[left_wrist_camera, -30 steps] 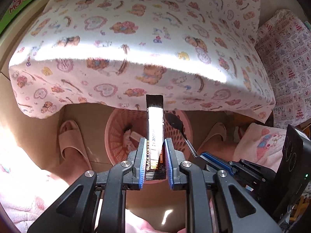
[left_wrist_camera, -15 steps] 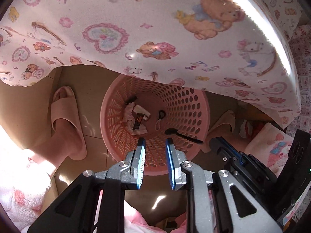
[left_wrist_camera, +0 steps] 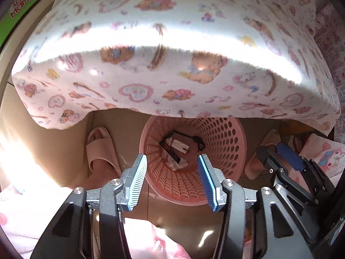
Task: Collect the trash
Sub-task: 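Raise both open tools back toward the chair seat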
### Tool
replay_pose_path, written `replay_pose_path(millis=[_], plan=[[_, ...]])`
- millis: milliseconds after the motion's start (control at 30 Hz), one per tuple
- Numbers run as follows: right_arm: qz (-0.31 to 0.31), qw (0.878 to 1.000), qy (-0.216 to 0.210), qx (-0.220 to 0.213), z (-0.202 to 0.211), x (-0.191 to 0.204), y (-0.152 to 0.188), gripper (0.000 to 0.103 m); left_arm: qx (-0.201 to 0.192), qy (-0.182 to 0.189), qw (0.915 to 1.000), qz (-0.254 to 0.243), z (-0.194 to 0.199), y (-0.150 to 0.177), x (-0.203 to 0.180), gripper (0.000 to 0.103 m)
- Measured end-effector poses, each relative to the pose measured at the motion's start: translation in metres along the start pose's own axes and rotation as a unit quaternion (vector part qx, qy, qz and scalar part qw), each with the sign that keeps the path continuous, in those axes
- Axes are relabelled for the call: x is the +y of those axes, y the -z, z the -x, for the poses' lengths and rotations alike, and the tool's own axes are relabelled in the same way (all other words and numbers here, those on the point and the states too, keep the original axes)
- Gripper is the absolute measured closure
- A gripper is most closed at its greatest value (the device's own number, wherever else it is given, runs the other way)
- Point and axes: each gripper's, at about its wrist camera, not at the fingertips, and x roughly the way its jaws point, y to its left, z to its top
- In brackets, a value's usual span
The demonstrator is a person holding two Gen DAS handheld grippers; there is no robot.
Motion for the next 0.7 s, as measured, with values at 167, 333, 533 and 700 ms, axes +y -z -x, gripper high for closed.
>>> replay_pose_path(millis=[167, 333, 533, 700], plan=[[0.044, 0.996, 0.035, -0.071, 0.034, 0.011, -0.008, 0.031, -0.064, -0.017, 0.9977, -0.011, 0.032, 0.000, 0.005, 0.035], [0.034, 0.993, 0.022, -0.113, 0.054, 0.009, -0.013, 0.025, -0.117, -0.010, 0.9930, -0.009, 0.058, -0.002, 0.013, 0.024], [0.051, 0.988, 0.027, -0.143, 0.068, 0.012, -0.016, 0.024, -0.164, -0.030, 0.9861, -0.004, 0.076, 0.000, 0.013, 0.021], [0.053, 0.986, 0.019, -0.154, 0.073, 0.013, -0.014, 0.024, -0.201, -0.052, 0.9779, -0.022, 0.089, 0.002, 0.010, 0.018]])
